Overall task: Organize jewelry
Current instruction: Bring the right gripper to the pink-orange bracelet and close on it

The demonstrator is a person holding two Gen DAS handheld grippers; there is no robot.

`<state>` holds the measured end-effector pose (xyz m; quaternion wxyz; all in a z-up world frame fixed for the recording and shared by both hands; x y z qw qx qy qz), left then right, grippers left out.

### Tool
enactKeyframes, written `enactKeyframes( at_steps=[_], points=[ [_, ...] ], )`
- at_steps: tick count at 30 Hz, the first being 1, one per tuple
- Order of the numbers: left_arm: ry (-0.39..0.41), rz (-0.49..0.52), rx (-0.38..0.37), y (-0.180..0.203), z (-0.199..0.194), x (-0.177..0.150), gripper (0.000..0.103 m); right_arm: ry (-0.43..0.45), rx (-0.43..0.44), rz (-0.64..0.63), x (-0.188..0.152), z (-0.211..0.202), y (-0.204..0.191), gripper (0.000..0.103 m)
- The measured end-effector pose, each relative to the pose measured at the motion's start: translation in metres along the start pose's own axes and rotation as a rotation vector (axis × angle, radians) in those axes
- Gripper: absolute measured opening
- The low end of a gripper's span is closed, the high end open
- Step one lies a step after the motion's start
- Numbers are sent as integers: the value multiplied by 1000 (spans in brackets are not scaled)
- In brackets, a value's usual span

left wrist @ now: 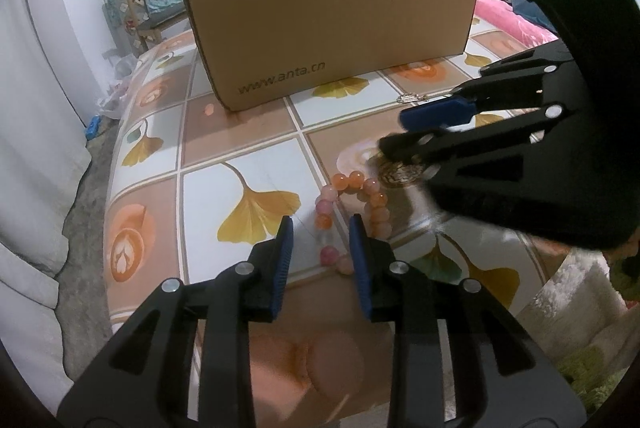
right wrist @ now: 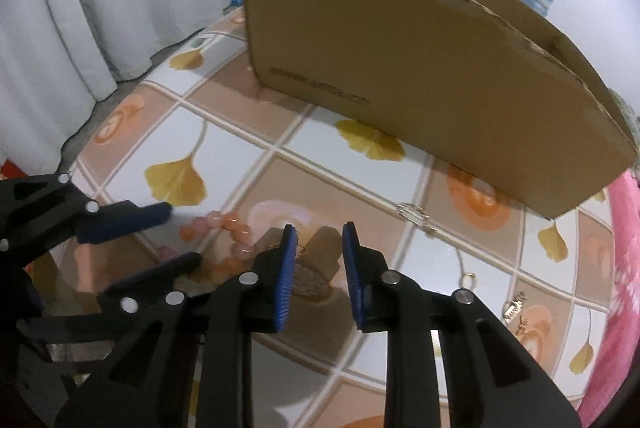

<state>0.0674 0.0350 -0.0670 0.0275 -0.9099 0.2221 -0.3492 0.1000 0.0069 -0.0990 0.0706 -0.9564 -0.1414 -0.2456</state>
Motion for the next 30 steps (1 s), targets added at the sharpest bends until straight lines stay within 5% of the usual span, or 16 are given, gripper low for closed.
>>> enactKeyframes(
  at_steps=[8, 16, 18, 23, 30],
  points=[
    [6, -5, -2, -2, 0, 0, 32, -1, -64, 121, -10, -9, 45, 23],
    [40, -10, -4, -6, -9, -1, 33, 158, 142, 218, 1, -48, 45, 23],
    [64, -20, -13, -7, -16, -1, 39, 169, 194, 197, 4, -50, 33, 23],
    [79, -30, -16, -9, -31, -4, 43, 87, 335, 149, 14, -19, -6, 23],
    [20, -100, -66, -10, -28, -16, 43, -14, 345, 82, 7, 16, -26, 23]
  ],
)
Point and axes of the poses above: each gripper's, at about its wrist camera, not at the fingertips, and z roughly the way its jaws point, y to its right, x to its top, the point moved 6 cm from there along z, roughly the way its jaws point, and after that the axes turned 11 degrees about x, right-handed, at the moved point
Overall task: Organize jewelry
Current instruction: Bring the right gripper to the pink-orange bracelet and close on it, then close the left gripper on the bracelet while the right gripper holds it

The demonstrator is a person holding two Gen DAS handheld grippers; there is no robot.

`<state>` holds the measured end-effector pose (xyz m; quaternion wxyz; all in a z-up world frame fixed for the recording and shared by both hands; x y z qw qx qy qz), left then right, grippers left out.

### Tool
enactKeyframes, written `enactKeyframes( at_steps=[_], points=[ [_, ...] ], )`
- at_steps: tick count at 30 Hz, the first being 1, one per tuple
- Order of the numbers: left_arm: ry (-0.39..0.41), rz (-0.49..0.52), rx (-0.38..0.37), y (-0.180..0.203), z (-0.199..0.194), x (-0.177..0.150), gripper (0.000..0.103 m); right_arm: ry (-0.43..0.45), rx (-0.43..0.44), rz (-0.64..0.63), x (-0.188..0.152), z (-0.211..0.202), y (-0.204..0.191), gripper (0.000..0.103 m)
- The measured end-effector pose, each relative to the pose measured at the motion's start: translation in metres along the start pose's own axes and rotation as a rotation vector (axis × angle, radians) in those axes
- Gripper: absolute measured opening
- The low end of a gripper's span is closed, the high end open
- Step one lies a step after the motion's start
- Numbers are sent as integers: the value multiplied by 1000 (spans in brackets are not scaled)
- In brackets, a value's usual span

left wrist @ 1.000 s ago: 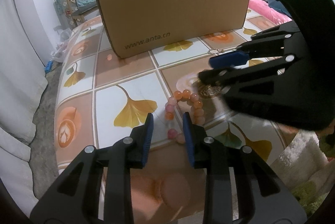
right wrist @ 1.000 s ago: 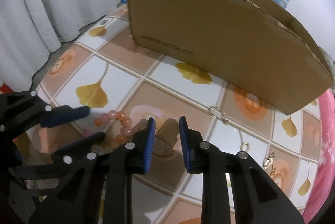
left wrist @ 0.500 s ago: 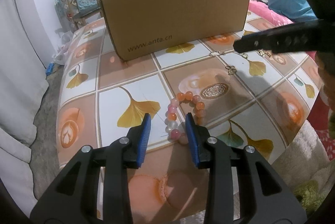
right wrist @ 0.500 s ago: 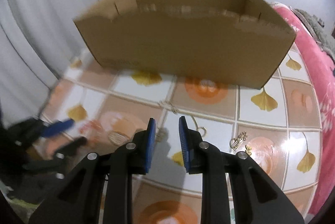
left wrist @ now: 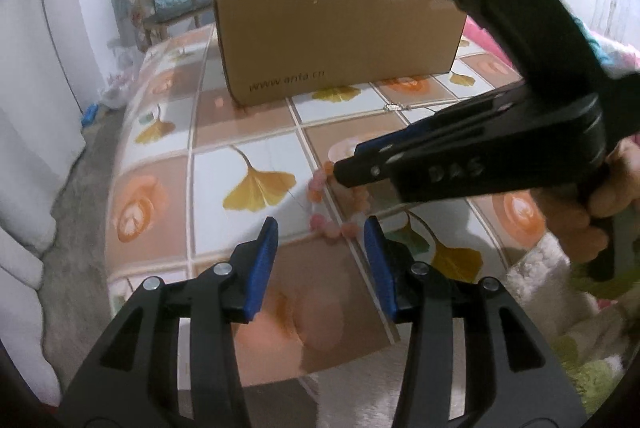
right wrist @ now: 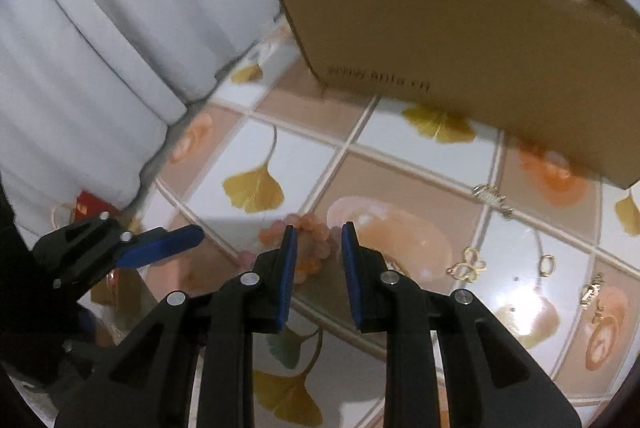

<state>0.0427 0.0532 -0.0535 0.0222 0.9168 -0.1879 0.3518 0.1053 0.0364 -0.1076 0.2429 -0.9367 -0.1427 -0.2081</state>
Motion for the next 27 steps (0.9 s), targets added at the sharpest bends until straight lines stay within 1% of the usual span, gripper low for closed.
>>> enactKeyframes(
  at_steps=[1, 2, 3, 8, 18, 22, 27],
  points=[
    [-7, -16, -14, 0, 1, -1, 43, -10, -6, -14, 0, 1, -1, 20],
    [-11, -26, -21, -1, 1, -2, 42, -17, -19, -25, -1, 1, -2, 11],
    [-15, -35, -30, -1, 2, -2, 41, -19, -25, -30, -2, 2, -2, 10],
    [-25, -39, -58, 3, 3, -3, 39, -19, -62, -27, -11, -6, 1, 10],
    [-15, -14, -103, 21, -2, 0, 38, 15, -79, 115, -45, -37, 26, 10],
    [-11, -1, -111, 27, -1, 3, 38, 23, -87, 144, -53, -42, 31, 10],
    [-31, -10, -180, 40, 6, 9, 38, 32, -83, 158, -61, -47, 33, 10]
  ],
)
Point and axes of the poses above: each gripper's, at about its wrist camera, not at the fingertips, and z roughly the way its jaws point, y to its right, x to its top, the point moved 6 cm from there along z, roughly the way its jaws point, and after that the axes turned 11 degrees about x, right-handed, at the moved point
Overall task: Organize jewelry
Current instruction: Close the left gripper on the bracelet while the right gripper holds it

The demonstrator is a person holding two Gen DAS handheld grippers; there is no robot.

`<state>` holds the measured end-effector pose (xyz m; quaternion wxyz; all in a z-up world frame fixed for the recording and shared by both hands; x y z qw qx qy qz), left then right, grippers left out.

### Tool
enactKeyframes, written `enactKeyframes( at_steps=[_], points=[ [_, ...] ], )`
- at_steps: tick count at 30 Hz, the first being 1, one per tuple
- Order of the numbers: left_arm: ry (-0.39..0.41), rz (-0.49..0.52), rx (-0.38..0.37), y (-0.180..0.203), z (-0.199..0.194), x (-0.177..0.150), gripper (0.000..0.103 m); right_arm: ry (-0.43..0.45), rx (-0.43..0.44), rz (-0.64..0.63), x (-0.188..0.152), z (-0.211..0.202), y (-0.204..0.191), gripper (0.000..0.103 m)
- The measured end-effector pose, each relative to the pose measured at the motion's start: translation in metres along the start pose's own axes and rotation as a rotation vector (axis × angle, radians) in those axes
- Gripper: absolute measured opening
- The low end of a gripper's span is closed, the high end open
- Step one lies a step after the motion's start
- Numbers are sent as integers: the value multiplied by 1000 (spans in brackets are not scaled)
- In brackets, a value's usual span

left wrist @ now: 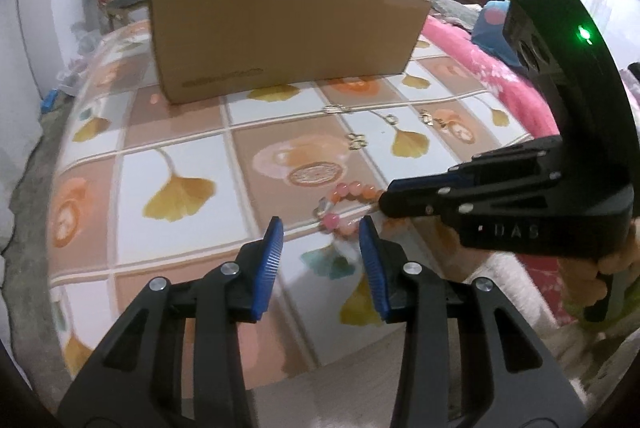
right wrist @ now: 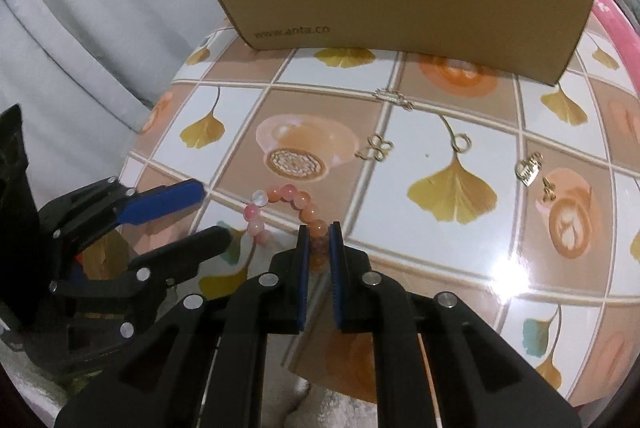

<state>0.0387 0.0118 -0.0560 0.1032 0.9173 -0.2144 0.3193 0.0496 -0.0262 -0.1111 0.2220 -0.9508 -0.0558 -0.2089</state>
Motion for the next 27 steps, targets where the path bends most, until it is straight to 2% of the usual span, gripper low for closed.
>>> enactKeyframes(
  at_steps=[5, 9, 19, 22, 23, 27],
  points=[
    [-27, 6, -18, 13, 12, 5, 38, 17, 4, -2, -4, -5, 3, 10],
    [-57, 40, 39, 20, 22, 7, 32, 26, 9, -7, -4, -8, 6, 10],
    [-89, 71, 59, 28, 28, 9, 26, 32, 52, -35, -7, -16, 12, 10],
    [-96, 71, 56, 30, 28, 9, 17, 36, 64, -48, -9, -18, 13, 10],
    [-96, 76, 61, 29, 28, 9, 10, 35, 68, -55, -9, -18, 13, 10],
    [-95, 71, 60, 30, 29, 10, 9, 40, 66, -67, -9, -18, 12, 10]
  ],
)
Point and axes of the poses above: each gripper's, at about its wrist camera, not at the fingertips, and z roughly the way its jaws point, y to its right, x to its top, the point moved 6 cm from there along z, roughly the way its jaws point, and after that the axes turned 11 degrees about x, right-handed, at the moved point
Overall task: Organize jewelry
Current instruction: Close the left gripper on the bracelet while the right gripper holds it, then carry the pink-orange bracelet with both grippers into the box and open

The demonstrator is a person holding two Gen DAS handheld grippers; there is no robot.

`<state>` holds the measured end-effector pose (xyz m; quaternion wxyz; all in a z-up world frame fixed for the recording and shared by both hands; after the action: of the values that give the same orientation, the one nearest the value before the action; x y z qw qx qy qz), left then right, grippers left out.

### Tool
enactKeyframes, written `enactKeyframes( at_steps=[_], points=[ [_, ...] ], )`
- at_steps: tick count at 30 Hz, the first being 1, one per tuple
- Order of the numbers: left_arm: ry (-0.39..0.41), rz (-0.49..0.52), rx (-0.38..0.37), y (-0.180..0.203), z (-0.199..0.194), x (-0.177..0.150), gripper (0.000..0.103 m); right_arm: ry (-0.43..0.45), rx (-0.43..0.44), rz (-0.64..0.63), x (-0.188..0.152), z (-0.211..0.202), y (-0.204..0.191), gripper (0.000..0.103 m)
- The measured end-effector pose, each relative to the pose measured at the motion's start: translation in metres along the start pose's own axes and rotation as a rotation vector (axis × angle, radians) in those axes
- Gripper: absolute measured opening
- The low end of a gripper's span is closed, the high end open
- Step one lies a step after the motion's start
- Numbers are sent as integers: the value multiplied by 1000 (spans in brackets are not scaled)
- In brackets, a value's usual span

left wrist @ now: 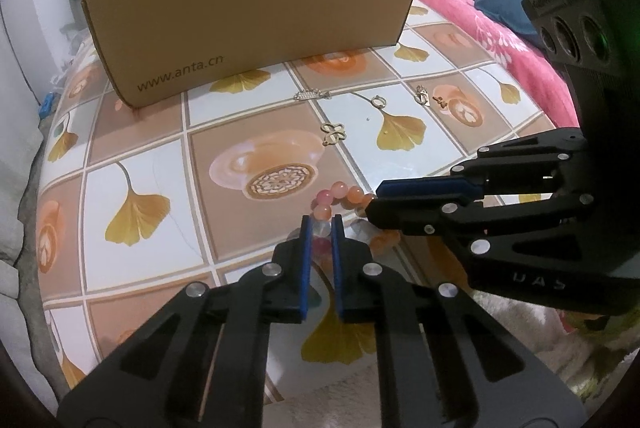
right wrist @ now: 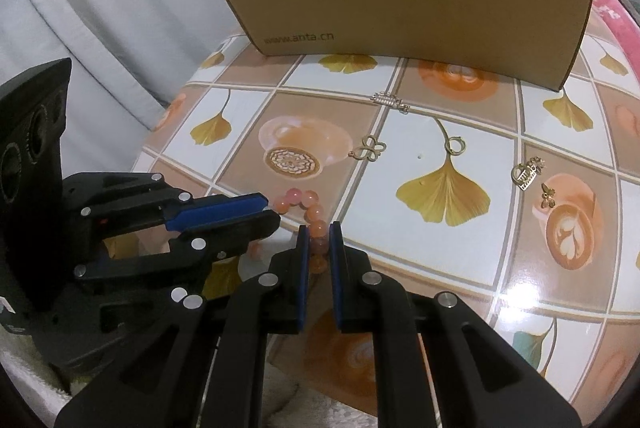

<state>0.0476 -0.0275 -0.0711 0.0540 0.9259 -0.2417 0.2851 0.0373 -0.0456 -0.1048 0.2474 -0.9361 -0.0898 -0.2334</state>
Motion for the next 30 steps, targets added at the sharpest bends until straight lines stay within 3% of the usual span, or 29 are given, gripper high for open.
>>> enactKeyframes(
  at_steps=[9, 16, 22, 27, 30],
  points=[
    [66, 25, 12, 6, -16, 6, 8, 67, -14, 7, 6, -17, -3, 10],
    [175, 50, 20, 8, -49, 33, 8, 161, -40, -16, 24, -50, -13, 10],
    [334, 102, 46, 9, -92, 85, 8, 293, -41, -73, 65, -101, -24, 10],
    [440, 132, 82, -1, -114, 141, 8, 381, -60, -172, 125, -135, -34, 10],
    [460, 129, 94, -17, -114, 178, 8, 390, -47, -202, 166, -139, -31, 10]
  ],
)
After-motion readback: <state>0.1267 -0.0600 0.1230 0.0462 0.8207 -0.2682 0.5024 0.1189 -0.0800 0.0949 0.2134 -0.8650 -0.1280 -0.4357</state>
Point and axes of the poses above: each gripper's, at about its wrist camera, not at the fingertips, and z roughly the way its jaws point, y to its right, x to its top, the point moved 6 cm from there along z, roughly the way its jaws point, and after that the axes turned 11 degrees about x, right-handed, at the moved point
